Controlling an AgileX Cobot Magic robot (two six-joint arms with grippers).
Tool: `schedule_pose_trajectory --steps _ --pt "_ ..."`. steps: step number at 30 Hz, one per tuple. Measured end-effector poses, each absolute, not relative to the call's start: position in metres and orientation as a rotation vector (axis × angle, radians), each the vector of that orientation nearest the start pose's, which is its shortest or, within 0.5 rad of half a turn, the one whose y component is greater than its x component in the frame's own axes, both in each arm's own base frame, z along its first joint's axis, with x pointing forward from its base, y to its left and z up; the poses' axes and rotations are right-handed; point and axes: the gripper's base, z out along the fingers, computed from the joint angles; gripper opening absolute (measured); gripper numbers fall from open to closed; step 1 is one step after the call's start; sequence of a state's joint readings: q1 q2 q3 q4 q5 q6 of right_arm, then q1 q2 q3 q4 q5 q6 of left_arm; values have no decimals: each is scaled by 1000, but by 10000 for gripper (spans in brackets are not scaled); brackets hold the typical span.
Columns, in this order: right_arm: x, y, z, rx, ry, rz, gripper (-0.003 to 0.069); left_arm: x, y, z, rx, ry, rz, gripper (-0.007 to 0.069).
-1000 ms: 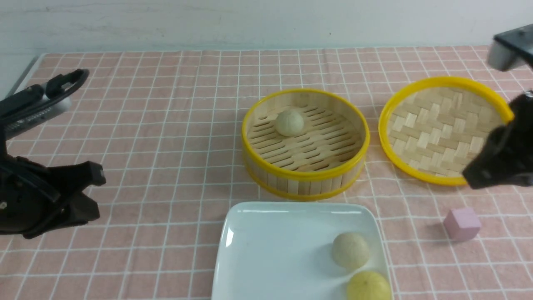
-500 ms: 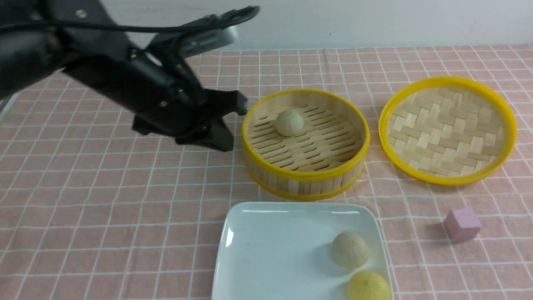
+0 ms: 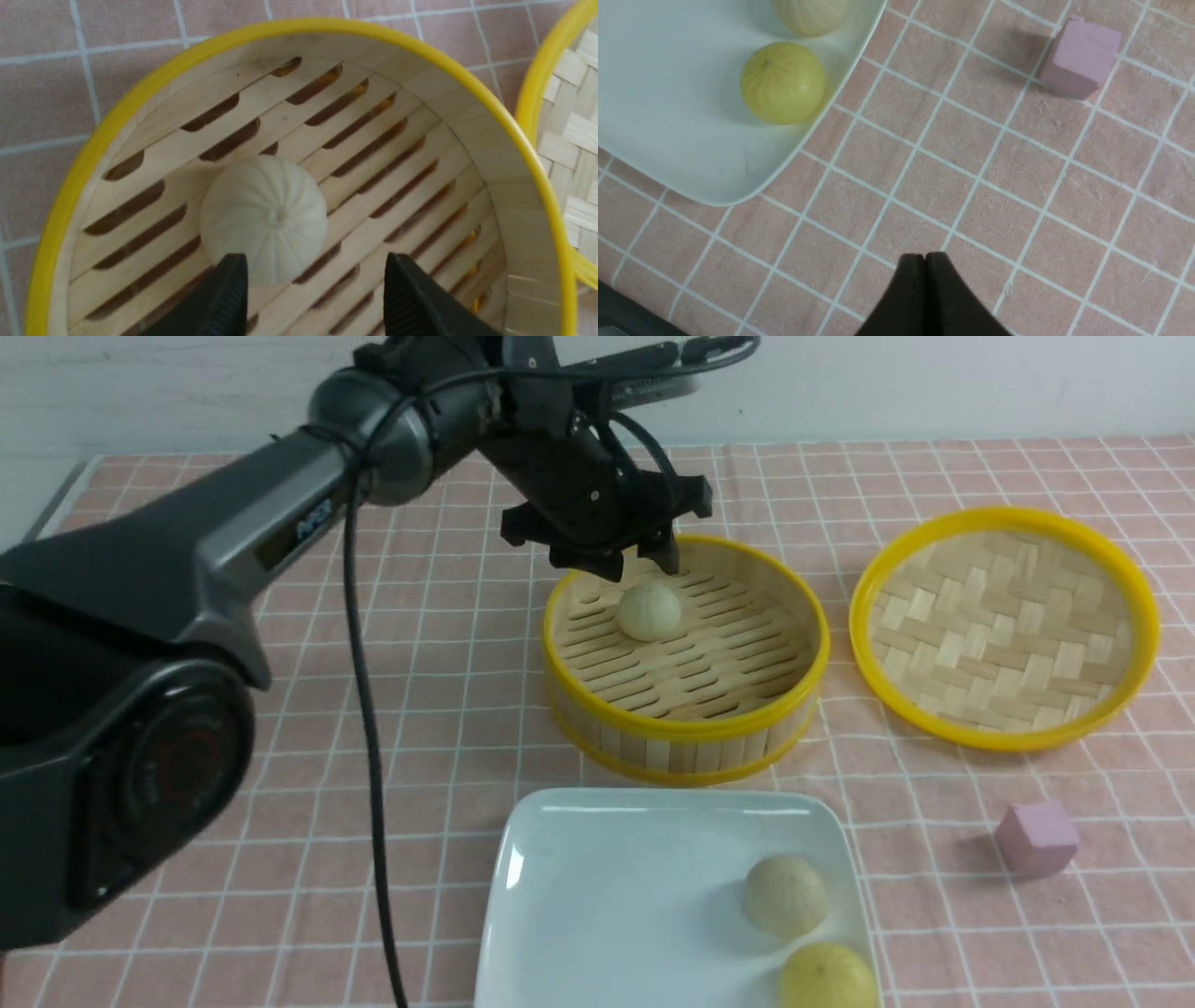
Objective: Put the steamed buns into the plate on the pink tablecloth.
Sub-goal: 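Reach into the bamboo steamer and grasp a bun with the left gripper, then carry the bun from the bamboo steamer to the plate with the left gripper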
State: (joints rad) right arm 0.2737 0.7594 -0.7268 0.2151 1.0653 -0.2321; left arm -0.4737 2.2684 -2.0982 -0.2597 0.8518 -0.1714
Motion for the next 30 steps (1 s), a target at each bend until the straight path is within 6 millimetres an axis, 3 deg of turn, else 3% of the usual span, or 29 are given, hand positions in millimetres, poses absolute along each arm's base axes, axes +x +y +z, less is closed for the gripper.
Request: schedule_pose_trajectory --steps 6,9,11,15,18,20,21,23,24,26,29,30 --pt "111 49 306 -579 2500 296 1 463 -256 201 248 2614 -540 385" --pt "111 49 306 -578 2499 296 1 464 -257 196 246 2616 -538 282" --pt "111 49 306 -577 2497 296 3 465 -257 198 247 2611 -540 148" --pt "111 49 306 -577 2497 296 5 462 -257 202 252 2625 -542 43" --pt "111 49 306 -577 2497 296 6 456 -253 222 281 2640 -526 29" --pt "111 49 306 -576 2492 296 9 444 -245 256 328 2652 -483 29" --pt "111 49 306 -576 2492 296 10 442 -244 264 331 2641 -482 29" --pt "112 49 307 -572 2484 295 13 421 -229 322 364 2581 -432 29" --pt "112 49 307 -572 2484 295 13 419 -228 326 367 2578 -426 29" --pt "112 49 307 -571 2480 295 14 392 -210 379 377 2511 -389 29" --pt "112 49 307 -570 2479 296 17 366 -197 410 392 2469 -378 29" --pt "112 49 307 -570 2479 296 18 356 -195 412 409 2482 -372 29"
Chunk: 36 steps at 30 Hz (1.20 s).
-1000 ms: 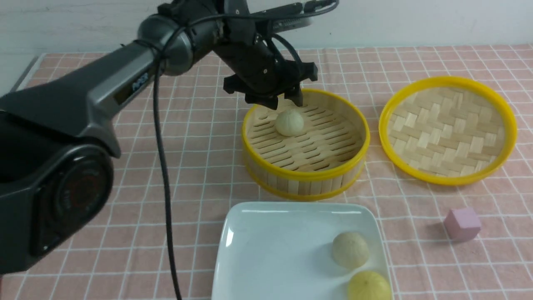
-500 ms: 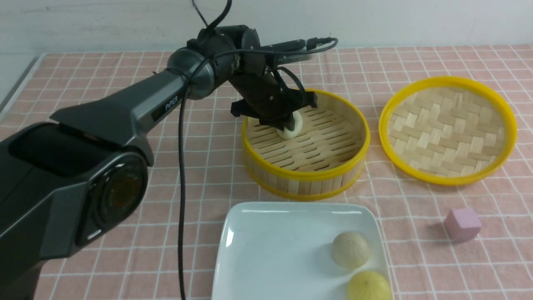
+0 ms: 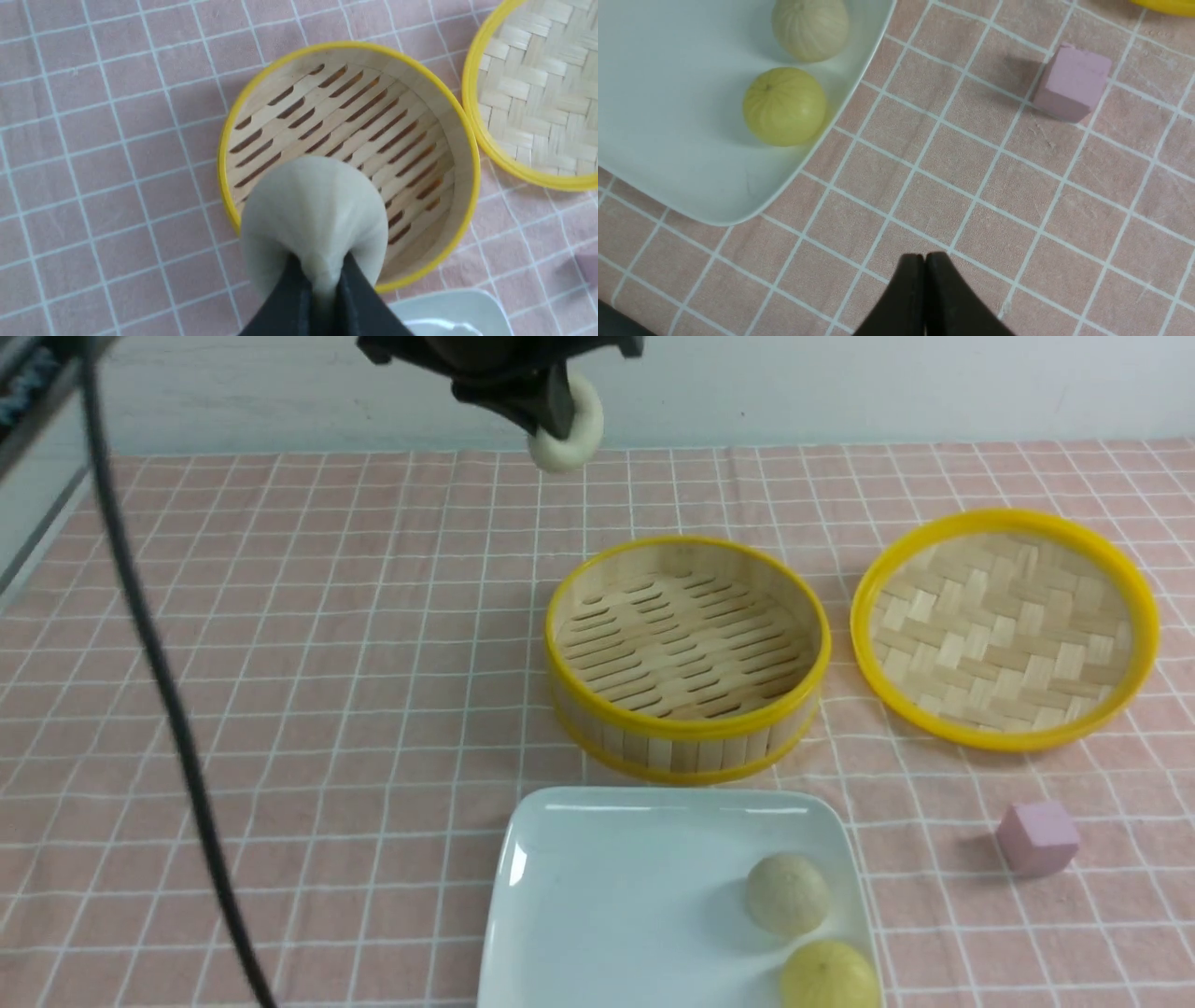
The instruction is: Put the steamed buns into the plate on the pink tablecloth.
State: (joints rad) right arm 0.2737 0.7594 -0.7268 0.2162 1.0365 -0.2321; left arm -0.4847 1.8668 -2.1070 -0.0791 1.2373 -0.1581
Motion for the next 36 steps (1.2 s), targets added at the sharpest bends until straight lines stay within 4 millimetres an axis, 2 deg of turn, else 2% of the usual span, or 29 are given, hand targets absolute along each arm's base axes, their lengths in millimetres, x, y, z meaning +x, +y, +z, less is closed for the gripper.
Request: schedule_pose_trajectory --steps 2,3,4,7,8,10,11,12,13,14,16,17,20,26,28,30,33,35,36 --pt "112 49 307 -570 2479 295 20 345 -196 406 437 2514 -361 29" --pt "112 49 307 -570 2479 295 22 332 -199 394 475 2566 -349 29" --pt "112 49 307 -570 2479 295 22 332 -199 390 477 2580 -343 29" --pt "112 49 307 -570 2479 295 27 296 -222 321 608 2793 -283 29" --pt "112 49 307 -570 2479 295 27 294 -223 313 614 2807 -276 29" --pt "112 49 307 -570 2479 296 31 276 -238 267 645 2858 -263 29" --pt "112 49 307 -570 2479 296 31 276 -238 264 640 2860 -262 29" --pt "112 49 307 -570 2479 296 34 269 -243 246 625 2865 -268 29" --pt "112 49 307 -570 2479 296 34 269 -243 244 624 2865 -268 29" --pt "112 49 307 -570 2479 296 35 264 -246 226 576 2872 -278 30" --pt "112 49 307 -570 2478 296 36 263 -246 219 550 2875 -281 32" --pt "112 49 307 -570 2478 296 38 262 -245 209 521 2879 -276 39" --pt "112 49 307 -570 2478 296 39 261 -244 200 490 2886 -263 62" --pt "110 49 307 -574 2486 301 41 262 -244 197 453 2888 -259 221" --pt "101 47 309 -583 2484 303 41 262 -244 198 448 2885 -262 316" --pt "89 44 313 -586 2468 307 41 261 -243 202 447 2875 -269 378" --pt "73 39 319 -564 2444 306 43 259 -241 209 449 2858 -277 427" --pt "49 30 325 -506 2395 289 42 257 -237 221 464 2827 -271 454" --pt "48 29 325 -500 2388 288 42 257 -237 222 464 2826 -272 454"
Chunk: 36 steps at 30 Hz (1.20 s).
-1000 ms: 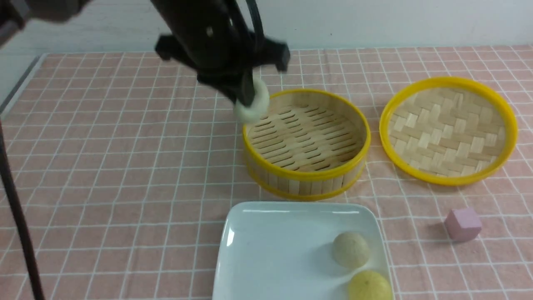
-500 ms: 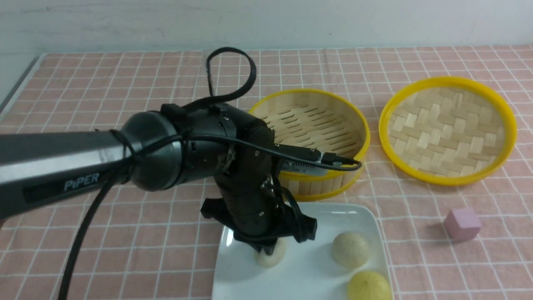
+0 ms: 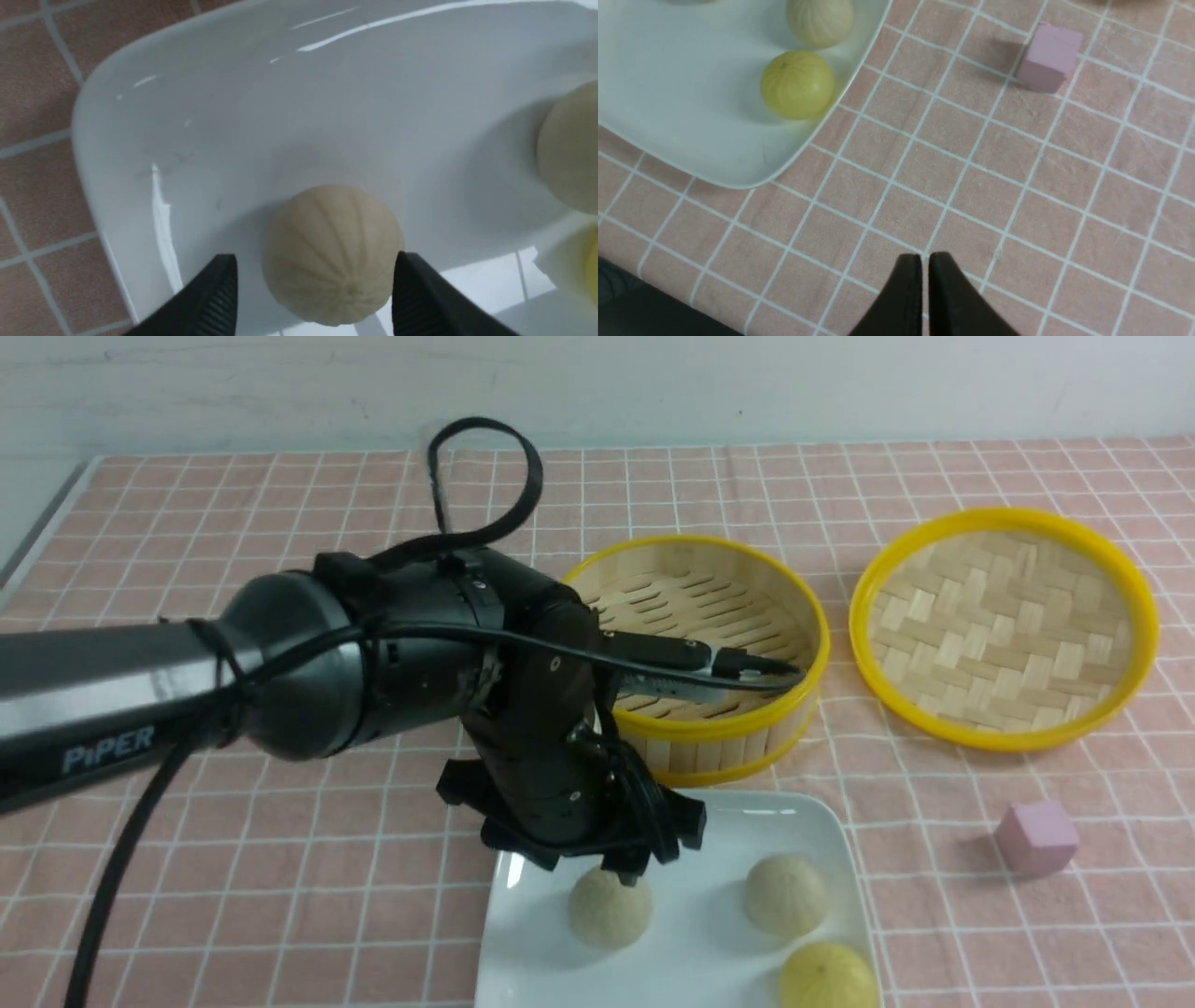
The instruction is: Put the steamed buns into the plate on the pink tablecloth.
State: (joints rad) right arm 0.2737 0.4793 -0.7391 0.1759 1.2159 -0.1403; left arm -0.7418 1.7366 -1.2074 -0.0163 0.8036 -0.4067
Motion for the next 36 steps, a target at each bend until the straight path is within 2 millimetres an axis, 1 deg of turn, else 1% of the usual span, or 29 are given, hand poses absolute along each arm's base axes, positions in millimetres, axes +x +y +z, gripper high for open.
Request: schedule_pose_trajectory --steps 2,3,4,5,7,9,11,12,13,15,16,17,18,19,20,22,24,36 --pt "28 20 328 -436 2305 268 41 256 -234 229 474 2805 -265 461" --pt "24 18 327 -418 2256 264 34 255 -234 231 474 2800 -268 461" --pt "22 18 328 -415 2248 262 32 255 -234 231 474 2800 -268 462" --pt "19 15 326 -382 2145 257 8 255 -233 232 478 2798 -263 461" --pt "22 14 315 -336 1992 255 -13 255 -233 232 479 2798 -260 447" --pt "30 15 305 -299 1899 262 -14 255 -233 232 479 2798 -260 431" --pt "39 17 298 -267 1825 269 -14 255 -233 232 480 2800 -257 403" --pt "41 17 295 -266 1825 269 -14 255 -233 232 480 2800 -258 399" --pt "46 18 288 -250 1784 270 -14 254 -232 232 483 2807 -249 368" --pt "51 19 283 -234 1734 270 -14 254 -231 231 485 2817 -239 301" --pt "53 19 281 -229 1716 270 -13 253 -231 231 487 2821 -234 264" --pt "53 19 281 -229 1714 270 -13 253 -231 231 487 2821 -234 248" --pt "53 19 282 -225 1699 270 -12 254 -230 231 495 2817 -221 183" --pt "53 19 282 -225 1697 270 -12 254 -230 231 496 2816 -219 174" --pt "53 19 282 -223 1689 270 -13 255 -230 231 506 2808 -204 99" --pt "54 19 282 -223 1688 270 -11 255 -229 231 518 2803 -184 42" --pt "54 19 282 -223 1689 270 -9 255 -227 231 529 2803 -165 10" --pt "54 19 282 -223 1688 270 -5 255 -226 231 537 2810 -144 1"
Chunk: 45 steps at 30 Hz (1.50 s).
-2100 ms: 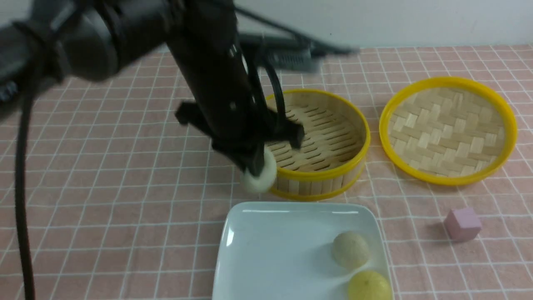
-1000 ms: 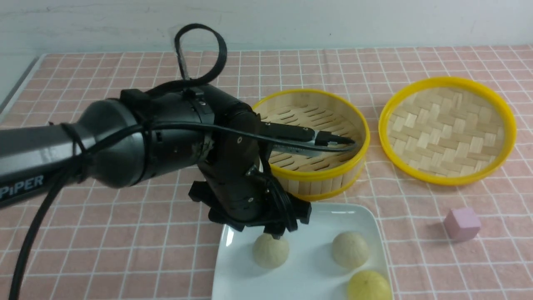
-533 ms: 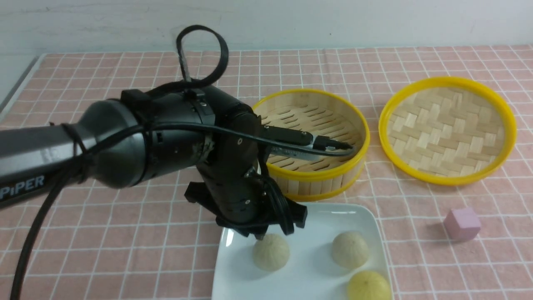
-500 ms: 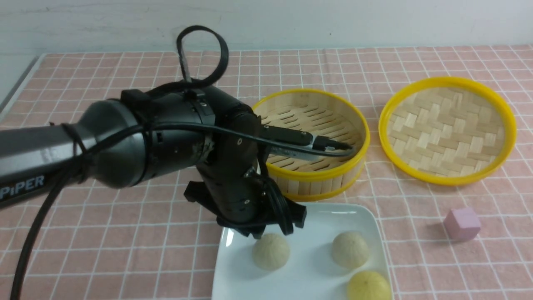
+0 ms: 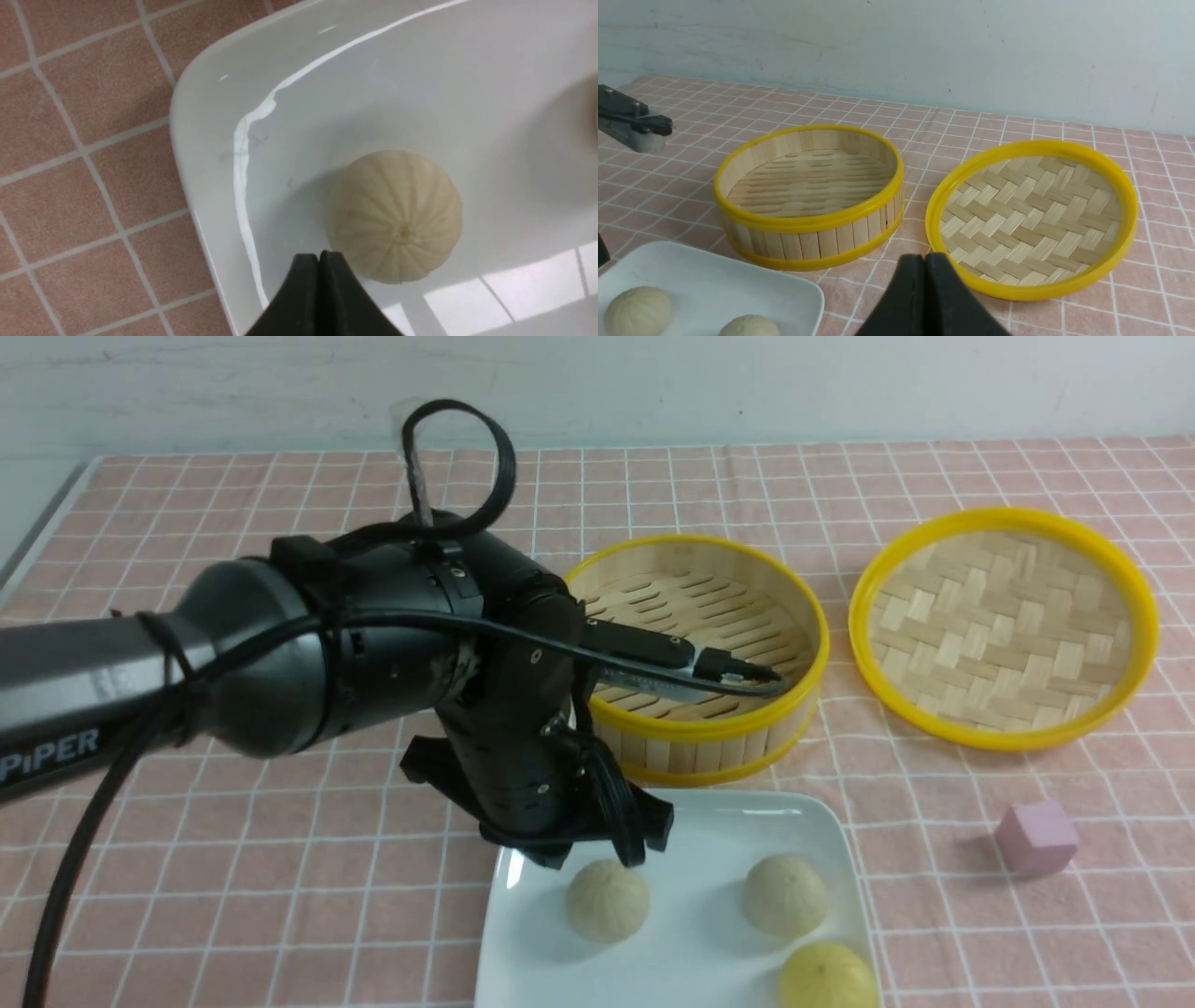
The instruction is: Put the steamed buns into the plate on the pink tablecloth.
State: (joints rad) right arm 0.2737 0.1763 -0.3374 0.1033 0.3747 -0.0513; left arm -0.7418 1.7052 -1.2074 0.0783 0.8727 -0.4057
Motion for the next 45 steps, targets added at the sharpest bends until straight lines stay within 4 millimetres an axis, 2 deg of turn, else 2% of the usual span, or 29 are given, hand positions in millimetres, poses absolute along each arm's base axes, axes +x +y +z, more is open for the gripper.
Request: schedule_pose_trajectory --steps 3,10,13,14,19,20,21,26,29,30,32,33,35,36,38,40,41,42,43,45 --pt "54 19 279 -219 1682 269 -5 255 -226 231 537 2810 -144 4" --pt "51 13 236 -154 1736 189 -1 255 -226 231 537 2805 -147 8" --pt "49 9 215 -103 1756 145 1 254 -225 237 536 2786 -155 8" --pt "49 9 214 -100 1754 143 1 254 -224 239 537 2781 -155 8" --pt "52 5 180 -62 1853 57 2 244 -214 277 517 2663 -231 8" --pt "52 5 179 -62 1858 54 2 243 -214 278 516 2660 -233 8" --pt "52 4 175 -68 1870 40 3 239 -209 291 509 2621 -255 8" --pt "52 3 174 -72 1877 28 5 221 -191 329 491 2512 -301 8" --pt "52 3 174 -74 1878 25 5 201 -171 358 472 2439 -327 8" --pt "52 3 174 -74 1878 25 5 200 -169 360 471 2437 -326 8" --pt "52 3 174 -75 1878 23 6 175 -144 385 452 2379 -323 8" --pt "52 3 174 -75 1878 23 6 174 -142 387 451 2370 -325 8" --pt "52 3 174 -76 1878 22 8 159 -126 397 439 2349 -317 9" --pt "52 3 174 -76 1878 22 10 144 -113 401 411 2335 -338 9" --pt "52 3 174 -76 1878 22 12 122 -94 400 363 2309 -400 9" --pt "52 3 174 -76 1878 22 13 110 -86 393 344 2293 -442 9" --pt "52 3 174 -76 1878 22 13 100 -78 384 332 2244 -497 9" --pt "52 3 174 -76 1878 22 13 97 -76 380 330 2229 -510 9" --pt "52 3 174 -76 1878 22 15 89 -70 365 329 2163 -554 9" --pt "52 3 174 -76 1878 22 17 85 -67 352 326 2116 -584 11"
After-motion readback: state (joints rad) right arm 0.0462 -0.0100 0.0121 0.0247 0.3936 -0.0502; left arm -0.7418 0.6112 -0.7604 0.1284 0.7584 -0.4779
